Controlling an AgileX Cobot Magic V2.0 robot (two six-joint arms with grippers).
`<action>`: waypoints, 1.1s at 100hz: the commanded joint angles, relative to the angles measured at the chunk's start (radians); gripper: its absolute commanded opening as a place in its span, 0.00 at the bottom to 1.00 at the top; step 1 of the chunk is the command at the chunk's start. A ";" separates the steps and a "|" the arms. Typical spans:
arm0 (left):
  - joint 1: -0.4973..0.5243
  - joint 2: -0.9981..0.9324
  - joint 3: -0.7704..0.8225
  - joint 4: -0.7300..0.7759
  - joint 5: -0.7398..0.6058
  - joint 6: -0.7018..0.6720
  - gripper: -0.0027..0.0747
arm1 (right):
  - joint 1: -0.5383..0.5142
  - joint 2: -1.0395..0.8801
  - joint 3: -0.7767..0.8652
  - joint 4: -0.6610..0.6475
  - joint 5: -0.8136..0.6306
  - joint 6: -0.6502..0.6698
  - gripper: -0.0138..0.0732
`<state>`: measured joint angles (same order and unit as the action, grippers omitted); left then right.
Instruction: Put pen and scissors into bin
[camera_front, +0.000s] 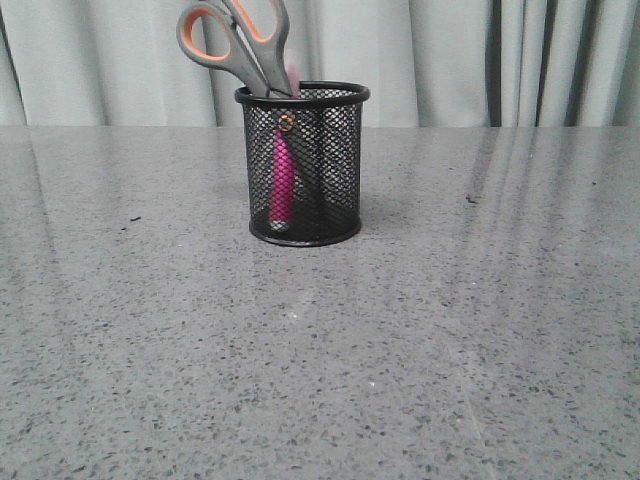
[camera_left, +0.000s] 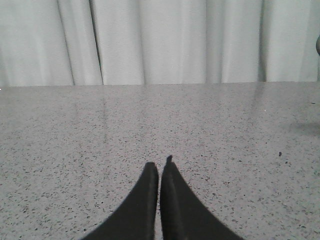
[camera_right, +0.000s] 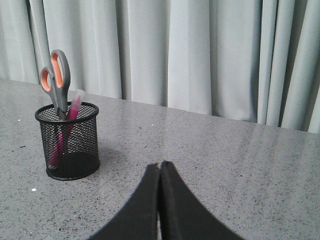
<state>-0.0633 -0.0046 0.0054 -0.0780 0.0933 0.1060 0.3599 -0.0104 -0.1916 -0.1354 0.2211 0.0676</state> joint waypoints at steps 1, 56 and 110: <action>-0.001 -0.031 0.023 -0.007 -0.069 -0.011 0.01 | -0.005 -0.016 -0.026 -0.014 -0.082 -0.006 0.08; -0.001 -0.031 0.023 -0.007 -0.069 -0.011 0.01 | -0.316 -0.016 0.106 0.128 -0.109 -0.013 0.08; -0.001 -0.031 0.023 -0.007 -0.069 -0.011 0.01 | -0.327 -0.024 0.216 0.083 -0.162 -0.059 0.08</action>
<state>-0.0633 -0.0046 0.0054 -0.0780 0.0933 0.1060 0.0416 -0.0104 0.0155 -0.0366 0.1329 0.0214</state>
